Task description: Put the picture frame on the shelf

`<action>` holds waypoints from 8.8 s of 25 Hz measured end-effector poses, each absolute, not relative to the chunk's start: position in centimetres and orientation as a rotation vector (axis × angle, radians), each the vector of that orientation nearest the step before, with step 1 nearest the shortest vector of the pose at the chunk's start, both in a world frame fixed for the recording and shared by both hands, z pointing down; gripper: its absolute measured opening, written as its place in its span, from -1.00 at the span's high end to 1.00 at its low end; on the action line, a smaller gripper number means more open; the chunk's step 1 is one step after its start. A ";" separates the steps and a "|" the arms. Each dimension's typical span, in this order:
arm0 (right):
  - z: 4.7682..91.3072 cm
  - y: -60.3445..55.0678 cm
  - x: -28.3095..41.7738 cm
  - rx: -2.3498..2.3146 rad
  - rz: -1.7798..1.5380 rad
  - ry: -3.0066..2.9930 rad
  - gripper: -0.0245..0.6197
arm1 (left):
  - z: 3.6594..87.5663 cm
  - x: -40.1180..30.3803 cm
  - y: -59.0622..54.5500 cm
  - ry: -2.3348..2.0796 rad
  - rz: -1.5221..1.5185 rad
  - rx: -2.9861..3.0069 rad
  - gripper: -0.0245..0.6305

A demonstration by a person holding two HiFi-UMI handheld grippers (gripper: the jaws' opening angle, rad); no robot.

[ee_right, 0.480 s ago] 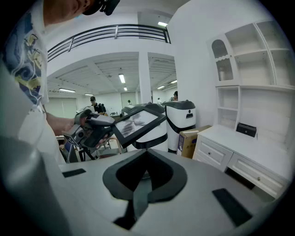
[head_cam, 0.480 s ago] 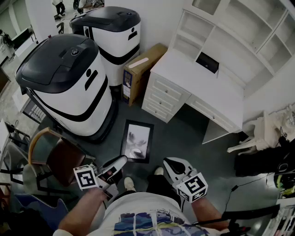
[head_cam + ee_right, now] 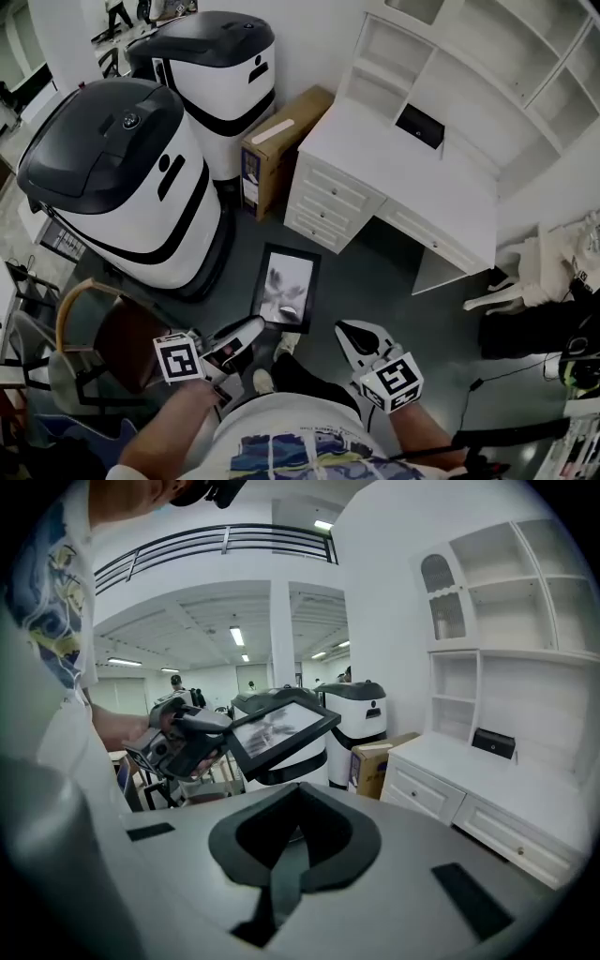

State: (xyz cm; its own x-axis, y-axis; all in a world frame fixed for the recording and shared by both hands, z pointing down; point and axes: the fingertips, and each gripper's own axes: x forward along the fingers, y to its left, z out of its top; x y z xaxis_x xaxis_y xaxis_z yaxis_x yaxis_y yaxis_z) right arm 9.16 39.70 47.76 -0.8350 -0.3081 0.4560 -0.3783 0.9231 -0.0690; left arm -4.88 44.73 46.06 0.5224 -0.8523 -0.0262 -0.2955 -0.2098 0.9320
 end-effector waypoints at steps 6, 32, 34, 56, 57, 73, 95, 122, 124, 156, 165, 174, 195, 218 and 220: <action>46.7 31.5 6.5 0.500 0.194 -2.703 0.84 | 44.2 -6.7 37.3 -0.987 -0.627 1.772 0.70; 48.4 7.3 7.9 0.971 0.298 -2.578 0.82 | 42.8 -9.0 2.7 -0.719 -0.589 1.807 0.70; 47.8 5.5 6.9 1.018 0.311 -2.563 0.82 | 42.6 -10.2 -0.3 -0.701 -0.586 1.811 0.70; 47.8 -8.2 3.0 1.185 0.407 -2.472 0.83 | 41.3 -11.8 -26.7 -0.584 -0.588 1.817 0.70; 47.5 -9.0 3.5 1.176 0.396 -2.478 0.83 | 41.1 -11.5 -27.9 -0.592 -0.592 1.814 0.70; 47.7 -19.6 11.2 1.102 0.385 -2.534 0.83 | 43.5 -7.1 -45.4 -0.786 -0.550 1.800 0.70; 48.8 -25.6 15.2 1.008 0.414 -2.547 0.83 | 45.6 -3.5 -53.4 -0.897 -0.310 1.843 0.66; 49.2 -26.0 15.0 1.023 0.444 -2.559 0.82 | 47.6 -3.3 -54.3 -1.241 0.402 2.155 0.46; 49.1 -26.0 14.9 1.031 0.442 -2.559 0.82 | 47.5 -3.5 -54.3 -1.247 0.404 2.160 0.46; 48.0 -21.6 5.3 1.091 0.390 -2.523 0.82 | 43.8 -10.9 -39.1 -1.148 0.327 2.410 0.86; 47.7 -18.6 0.9 1.094 0.385 -2.526 0.83 | 42.8 -12.1 -28.9 -0.954 0.313 2.549 0.89; 47.6 -14.8 -3.4 1.062 0.364 -2.523 0.83 | 42.5 -13.5 -18.9 -0.784 0.367 2.661 0.89; 47.2 -8.0 -7.1 1.055 0.334 -2.513 0.85 | 43.4 -14.8 -6.9 -0.635 0.456 2.739 0.89; 46.5 -5.6 -9.3 1.026 0.324 -2.528 0.85 | 44.8 -16.2 -4.4 -0.616 0.452 2.706 0.89; 46.6 -5.5 -9.3 1.023 0.327 -2.530 0.85 | 45.0 -16.2 -4.3 -0.612 0.459 2.704 0.89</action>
